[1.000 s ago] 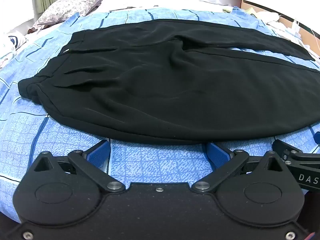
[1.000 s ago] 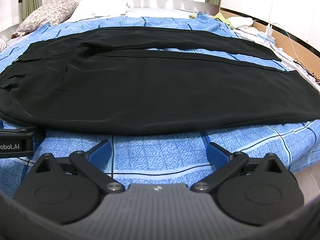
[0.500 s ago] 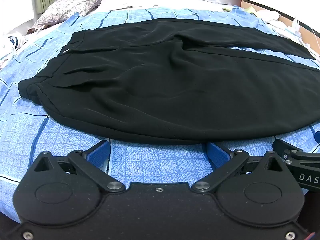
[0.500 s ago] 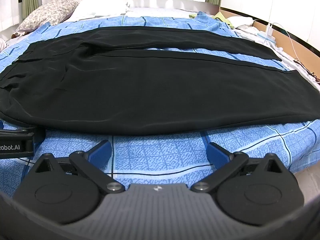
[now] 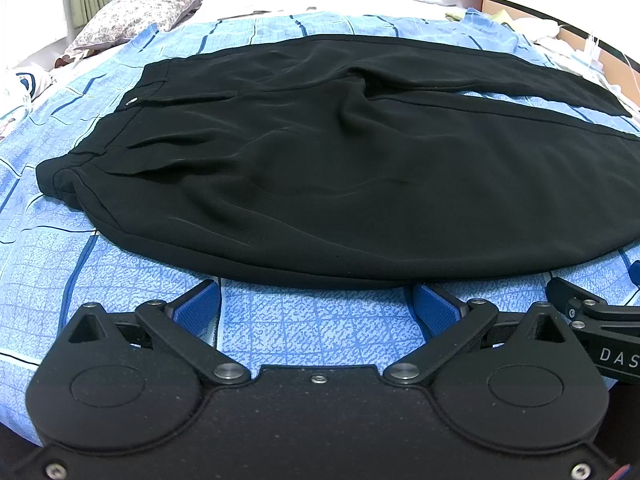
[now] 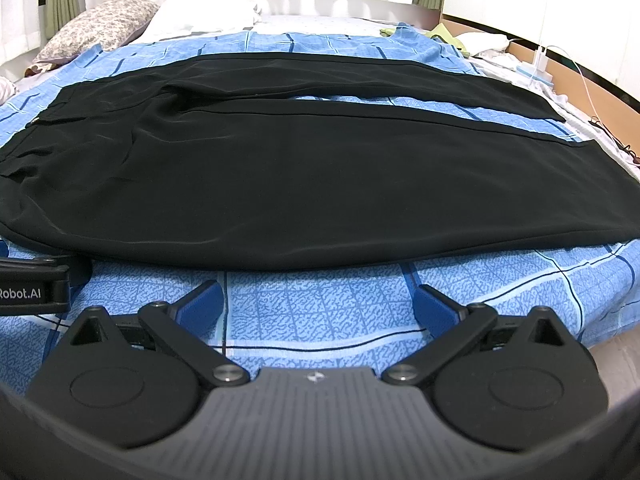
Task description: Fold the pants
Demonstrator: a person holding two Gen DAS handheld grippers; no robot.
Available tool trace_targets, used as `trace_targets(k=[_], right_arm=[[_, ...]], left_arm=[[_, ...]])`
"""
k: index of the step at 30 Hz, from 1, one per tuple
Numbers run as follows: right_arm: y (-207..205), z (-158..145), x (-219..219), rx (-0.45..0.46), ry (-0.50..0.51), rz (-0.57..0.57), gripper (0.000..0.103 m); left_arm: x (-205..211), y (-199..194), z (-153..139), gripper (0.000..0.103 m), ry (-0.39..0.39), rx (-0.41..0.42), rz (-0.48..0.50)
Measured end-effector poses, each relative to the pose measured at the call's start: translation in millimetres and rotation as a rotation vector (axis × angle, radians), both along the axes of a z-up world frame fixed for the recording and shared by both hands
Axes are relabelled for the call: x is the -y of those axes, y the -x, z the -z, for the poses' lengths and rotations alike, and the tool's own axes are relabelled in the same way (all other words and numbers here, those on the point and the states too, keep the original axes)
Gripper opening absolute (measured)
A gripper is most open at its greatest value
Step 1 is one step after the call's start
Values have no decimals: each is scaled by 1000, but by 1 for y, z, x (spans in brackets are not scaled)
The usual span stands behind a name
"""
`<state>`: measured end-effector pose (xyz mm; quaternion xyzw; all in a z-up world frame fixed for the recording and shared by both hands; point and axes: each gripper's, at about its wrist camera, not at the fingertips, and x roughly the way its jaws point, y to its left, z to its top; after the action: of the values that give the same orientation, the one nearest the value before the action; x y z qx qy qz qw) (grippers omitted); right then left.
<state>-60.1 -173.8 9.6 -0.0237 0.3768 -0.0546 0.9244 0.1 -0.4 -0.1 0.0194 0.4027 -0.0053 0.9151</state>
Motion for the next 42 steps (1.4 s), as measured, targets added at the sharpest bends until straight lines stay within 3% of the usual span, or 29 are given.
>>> trace_targets(k=[42], right_arm=[[-1, 5, 3, -1, -5, -1, 103]], left_arm=[[0, 0, 0, 103, -5, -5, 0]])
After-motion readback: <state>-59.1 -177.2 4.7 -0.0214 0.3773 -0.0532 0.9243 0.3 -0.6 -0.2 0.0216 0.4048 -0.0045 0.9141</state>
